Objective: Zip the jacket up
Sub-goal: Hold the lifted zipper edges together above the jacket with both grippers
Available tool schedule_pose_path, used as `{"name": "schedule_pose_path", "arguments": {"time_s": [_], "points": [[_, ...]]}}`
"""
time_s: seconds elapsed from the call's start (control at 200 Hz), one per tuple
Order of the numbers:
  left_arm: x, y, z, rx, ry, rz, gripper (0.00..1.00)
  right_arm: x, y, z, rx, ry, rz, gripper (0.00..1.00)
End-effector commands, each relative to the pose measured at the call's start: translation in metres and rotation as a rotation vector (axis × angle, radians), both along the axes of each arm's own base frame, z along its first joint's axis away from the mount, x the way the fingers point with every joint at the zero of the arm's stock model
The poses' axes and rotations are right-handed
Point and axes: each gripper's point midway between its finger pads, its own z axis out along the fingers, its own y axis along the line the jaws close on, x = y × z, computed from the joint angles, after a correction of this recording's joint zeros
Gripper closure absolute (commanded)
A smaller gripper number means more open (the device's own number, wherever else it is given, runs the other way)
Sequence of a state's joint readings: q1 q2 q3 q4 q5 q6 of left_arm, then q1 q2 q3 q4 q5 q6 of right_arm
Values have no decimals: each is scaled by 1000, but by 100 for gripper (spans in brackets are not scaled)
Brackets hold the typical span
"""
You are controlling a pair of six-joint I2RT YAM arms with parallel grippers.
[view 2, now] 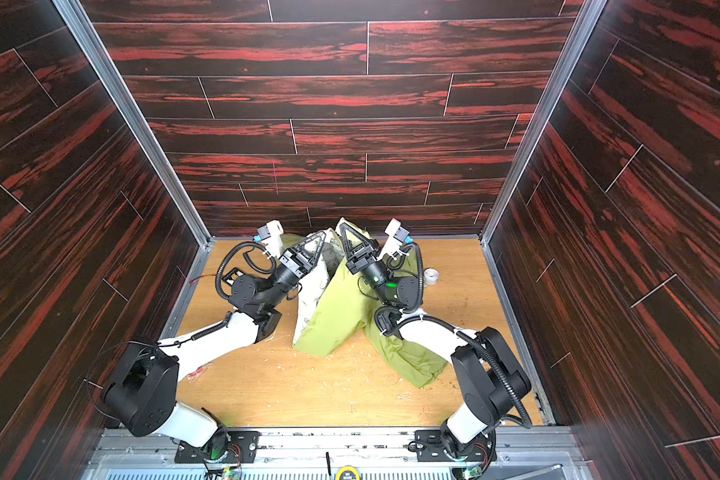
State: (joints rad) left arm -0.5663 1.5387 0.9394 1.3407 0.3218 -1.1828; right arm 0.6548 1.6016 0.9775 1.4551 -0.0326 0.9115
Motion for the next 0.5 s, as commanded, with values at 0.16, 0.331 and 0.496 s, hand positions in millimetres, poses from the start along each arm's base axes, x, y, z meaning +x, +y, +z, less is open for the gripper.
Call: {"name": "schedule_pose_path", "arguments": {"time_s": [0.16, 0.331, 0.496], "points": [[-7, 2, 24, -69, -55, -29, 100, -8, 2, 14, 23, -58, -3, 100], [-6, 1, 24, -71, -50, -37, 100, -9, 1, 15, 25, -60, -4, 100], [-6, 1, 24, -72, -49, -40, 100, -8, 2, 14, 20, -49, -1, 100]]}}
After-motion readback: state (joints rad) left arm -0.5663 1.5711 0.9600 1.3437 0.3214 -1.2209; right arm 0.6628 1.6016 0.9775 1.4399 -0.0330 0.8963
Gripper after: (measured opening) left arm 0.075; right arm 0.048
